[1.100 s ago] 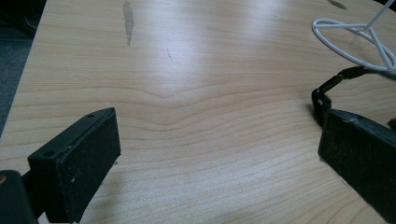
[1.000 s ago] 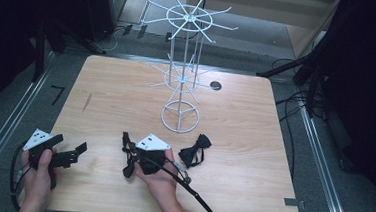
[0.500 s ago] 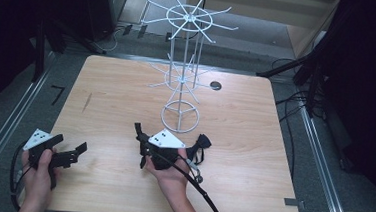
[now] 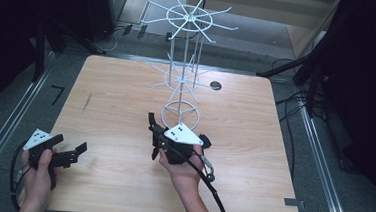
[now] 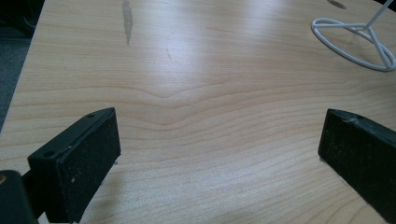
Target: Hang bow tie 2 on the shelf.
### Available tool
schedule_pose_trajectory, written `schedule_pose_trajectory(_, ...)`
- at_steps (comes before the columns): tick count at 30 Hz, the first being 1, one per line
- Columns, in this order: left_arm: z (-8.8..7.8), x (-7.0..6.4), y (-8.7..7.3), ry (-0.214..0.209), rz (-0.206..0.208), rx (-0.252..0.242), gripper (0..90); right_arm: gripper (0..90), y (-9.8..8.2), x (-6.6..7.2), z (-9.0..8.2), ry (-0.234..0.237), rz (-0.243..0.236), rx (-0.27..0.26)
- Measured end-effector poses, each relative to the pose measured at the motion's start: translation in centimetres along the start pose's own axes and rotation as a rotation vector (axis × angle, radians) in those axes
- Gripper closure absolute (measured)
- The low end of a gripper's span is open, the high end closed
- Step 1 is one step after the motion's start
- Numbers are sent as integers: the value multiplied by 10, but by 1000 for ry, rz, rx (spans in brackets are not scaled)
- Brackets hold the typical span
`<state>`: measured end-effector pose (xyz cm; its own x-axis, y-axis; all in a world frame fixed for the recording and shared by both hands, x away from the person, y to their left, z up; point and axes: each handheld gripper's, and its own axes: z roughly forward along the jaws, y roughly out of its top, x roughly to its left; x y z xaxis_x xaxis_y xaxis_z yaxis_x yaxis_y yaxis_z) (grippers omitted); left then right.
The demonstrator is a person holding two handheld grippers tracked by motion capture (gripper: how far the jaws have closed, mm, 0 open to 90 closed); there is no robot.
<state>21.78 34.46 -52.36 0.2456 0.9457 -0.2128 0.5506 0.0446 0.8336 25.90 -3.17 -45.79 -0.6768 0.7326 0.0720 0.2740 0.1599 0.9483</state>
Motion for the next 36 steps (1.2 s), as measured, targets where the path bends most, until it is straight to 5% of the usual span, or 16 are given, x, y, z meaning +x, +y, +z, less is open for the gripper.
schedule_pose_trajectory(13,0,0,0,-3,-1,0,0,900,22,-13,-21,-38,-24,-57)
schedule_pose_trajectory(36,0,0,0,-5,1,2,0,900,44,-16,-41,-38,-44,-128)
